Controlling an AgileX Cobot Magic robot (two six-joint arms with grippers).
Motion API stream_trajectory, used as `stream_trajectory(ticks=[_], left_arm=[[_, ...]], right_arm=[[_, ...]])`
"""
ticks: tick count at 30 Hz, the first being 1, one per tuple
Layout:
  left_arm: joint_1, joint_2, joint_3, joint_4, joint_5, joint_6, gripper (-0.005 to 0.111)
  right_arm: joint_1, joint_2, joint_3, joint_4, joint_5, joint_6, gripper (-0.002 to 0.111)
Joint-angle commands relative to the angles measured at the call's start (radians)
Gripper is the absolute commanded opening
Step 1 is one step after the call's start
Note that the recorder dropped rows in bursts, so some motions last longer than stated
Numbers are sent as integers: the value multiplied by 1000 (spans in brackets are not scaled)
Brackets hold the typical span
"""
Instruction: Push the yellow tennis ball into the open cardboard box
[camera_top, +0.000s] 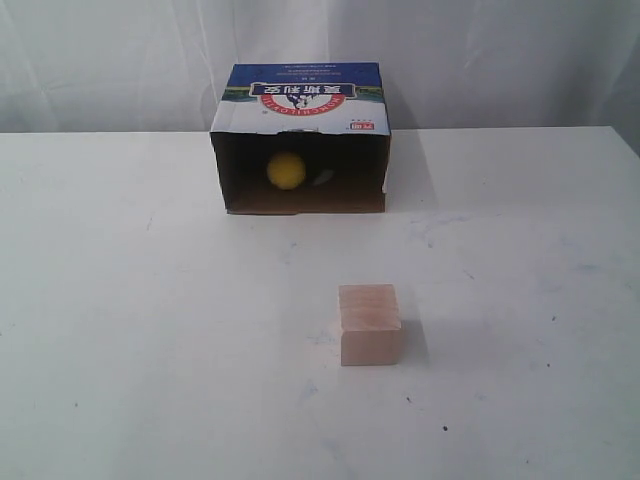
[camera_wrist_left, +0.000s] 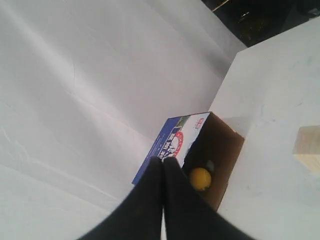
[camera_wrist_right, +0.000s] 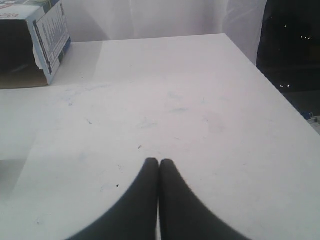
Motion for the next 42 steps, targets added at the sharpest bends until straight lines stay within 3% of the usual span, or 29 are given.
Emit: stream_trajectory(ticks=[1,4,8,13,18,22,25,28,32,35,37,39,42], left_arm=[[3,-5,14,-8,-88,-8,0],[24,-5,21,8,-98,-64,0],[59,-5,77,12,-136,-287,0],[166,-19,205,47,-91,-561,0],[235,-77,255,336,7,-942,0],[230,-107,259,693,67,-1374,0],[230,-122,264,848,55,-1560,0],[230,-153,317,925,-77,-1673,0],[230,-241,510,968,-415,-1791,0],[230,-333,632,1000,-555,-1867,0],[228,-373,632,1041,-413,-1893,0],[217,-373,632,1065,-353,-1891,0],[159,-373,632,1062,-191,-1888,0]], right_arm=[[4,-5,-1,1,-6,2,0],[4,-5,-1,-2,-6,2,0],[4,-5,-1,1,-6,2,0],[4,-5,-1,1,-6,2,0],[4,-5,-1,1,-6,2,0],[4,-5,-1,1,-6,2,0],[4,-5,-1,1,-6,2,0],[4,-5,-1,0,-6,0,0],[4,-5,-1,0,-6,0,0],[4,-5,-1,0,-6,0,0],[4,-5,-1,0,-6,0,0],[4,-5,-1,0,-6,0,0],[6,-5,-1,0,-9,1,0]])
